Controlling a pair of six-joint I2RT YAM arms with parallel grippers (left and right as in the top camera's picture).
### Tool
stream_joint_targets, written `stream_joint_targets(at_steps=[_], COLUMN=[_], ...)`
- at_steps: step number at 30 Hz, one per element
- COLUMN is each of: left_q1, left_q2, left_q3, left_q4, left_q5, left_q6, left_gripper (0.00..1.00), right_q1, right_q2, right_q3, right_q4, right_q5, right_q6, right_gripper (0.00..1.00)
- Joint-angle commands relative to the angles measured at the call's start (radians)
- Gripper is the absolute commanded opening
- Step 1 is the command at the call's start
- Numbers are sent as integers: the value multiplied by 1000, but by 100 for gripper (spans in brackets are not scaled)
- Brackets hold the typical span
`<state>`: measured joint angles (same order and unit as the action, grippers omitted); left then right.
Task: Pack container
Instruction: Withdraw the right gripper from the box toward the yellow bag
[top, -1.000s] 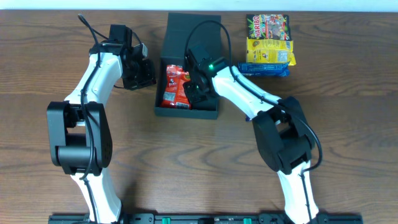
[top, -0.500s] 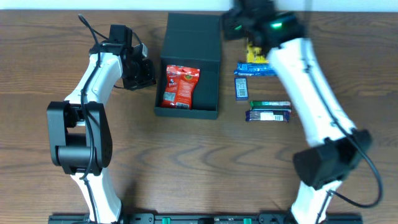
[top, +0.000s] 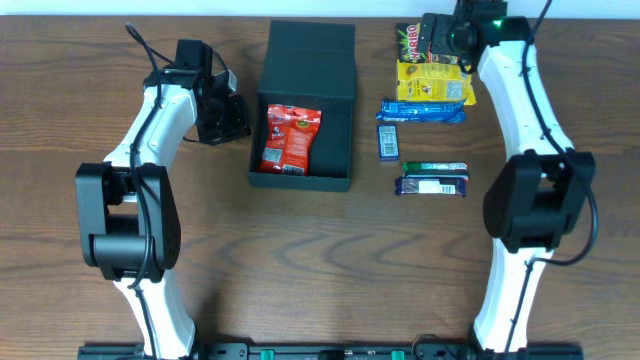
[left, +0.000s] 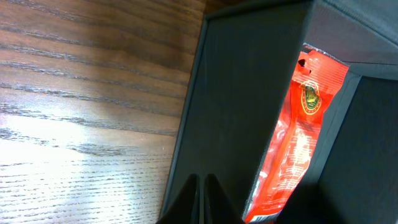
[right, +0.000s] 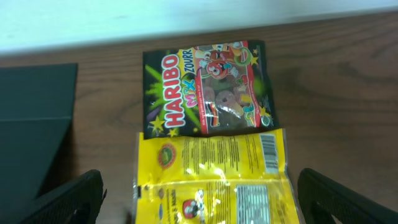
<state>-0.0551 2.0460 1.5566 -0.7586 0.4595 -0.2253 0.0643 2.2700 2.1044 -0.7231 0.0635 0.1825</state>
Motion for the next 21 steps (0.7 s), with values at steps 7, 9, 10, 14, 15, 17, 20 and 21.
stream_joint_targets(at_steps=[7, 9, 10, 14, 15, 17, 20, 21], left_q1=[0, 0, 0, 0, 0, 0, 0, 0], left_q2=[13, 13, 13, 13, 13, 13, 13, 13], left_q3=[17, 17, 17, 17, 17, 17, 17, 17], left_q4=[-3, -3, -3, -3, -3, -3, 2, 4], left_q5=[-14, -14, -14, -15, -14, -15, -15, -15], left_q6=[-19, -19, -19, -19, -19, -21, -26, -26], left_gripper=[6, 6, 6, 6, 6, 5, 6, 6], right_q1=[-27, -27, -27, -27, -27, -27, -27, -28], right_q2=[152, 171, 179, 219, 227, 233, 239, 243], right_q3=[3, 3, 3, 3, 3, 3, 3, 3], right_q4=[140, 152, 149, 98, 88, 68, 52, 48], right_q5=[18, 27, 27, 26, 27, 27, 27, 27], right_q6=[-33, -34, -34, -34, -35, -35, -35, -35], right_gripper=[99, 99, 99, 99, 99, 99, 99, 99])
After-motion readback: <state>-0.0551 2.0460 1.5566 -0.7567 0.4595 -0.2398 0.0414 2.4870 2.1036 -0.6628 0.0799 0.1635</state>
